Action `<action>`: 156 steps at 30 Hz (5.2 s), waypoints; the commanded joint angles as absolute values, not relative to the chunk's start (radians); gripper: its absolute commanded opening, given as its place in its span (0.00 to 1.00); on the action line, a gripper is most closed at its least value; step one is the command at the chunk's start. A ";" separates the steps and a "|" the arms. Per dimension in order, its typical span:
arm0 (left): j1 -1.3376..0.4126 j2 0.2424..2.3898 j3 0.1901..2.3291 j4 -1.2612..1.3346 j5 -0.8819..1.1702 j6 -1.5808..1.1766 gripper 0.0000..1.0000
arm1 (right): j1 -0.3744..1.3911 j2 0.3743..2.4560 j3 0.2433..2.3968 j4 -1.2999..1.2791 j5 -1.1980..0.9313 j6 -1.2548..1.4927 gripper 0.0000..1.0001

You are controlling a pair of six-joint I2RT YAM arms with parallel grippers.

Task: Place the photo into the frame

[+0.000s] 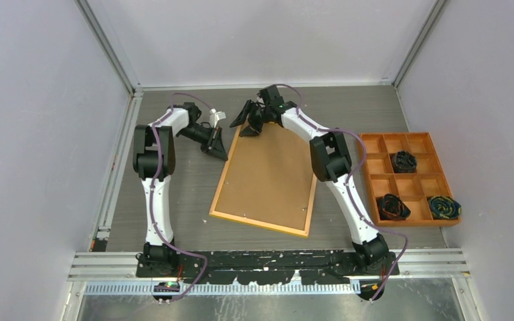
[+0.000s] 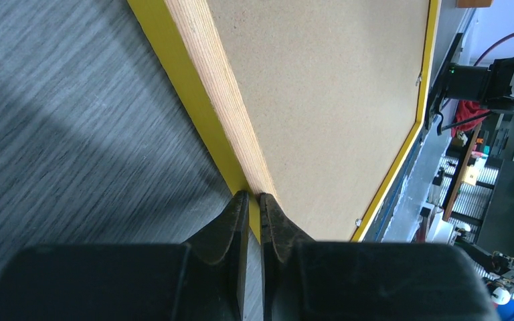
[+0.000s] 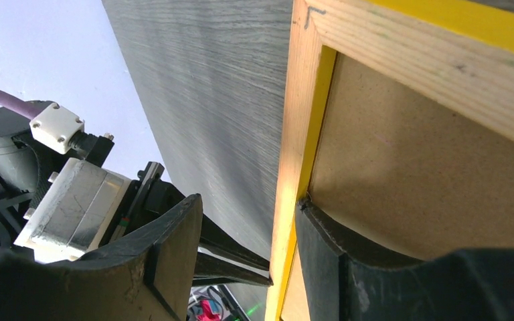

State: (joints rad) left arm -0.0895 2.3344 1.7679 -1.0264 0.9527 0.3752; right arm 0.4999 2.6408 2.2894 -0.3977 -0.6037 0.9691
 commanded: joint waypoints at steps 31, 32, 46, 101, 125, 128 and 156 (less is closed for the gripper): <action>-0.101 2.276 1.714 -1.048 0.877 0.443 0.10 | 0.353 2.202 1.754 -0.390 -0.108 0.821 0.62; -0.101 2.277 1.715 -1.048 0.877 0.444 0.10 | 0.353 2.204 1.753 -0.391 -0.099 0.819 0.62; -0.101 2.274 1.718 -1.049 0.883 0.442 0.10 | 0.352 2.266 1.799 -0.402 -0.003 0.801 0.56; -0.005 1.591 1.312 -1.445 0.708 0.753 0.79 | 1.261 1.705 1.104 -0.509 0.322 0.330 0.61; -0.005 1.219 0.963 -1.114 0.523 0.863 0.83 | 1.306 1.787 1.169 -0.469 0.326 0.293 0.01; -0.005 1.107 0.867 -1.029 0.534 0.934 0.85 | 1.299 1.769 1.226 -0.474 0.288 0.282 0.01; -0.117 0.575 0.455 -0.568 0.758 1.824 0.97 | 1.135 1.677 1.569 -0.570 -0.108 0.379 0.01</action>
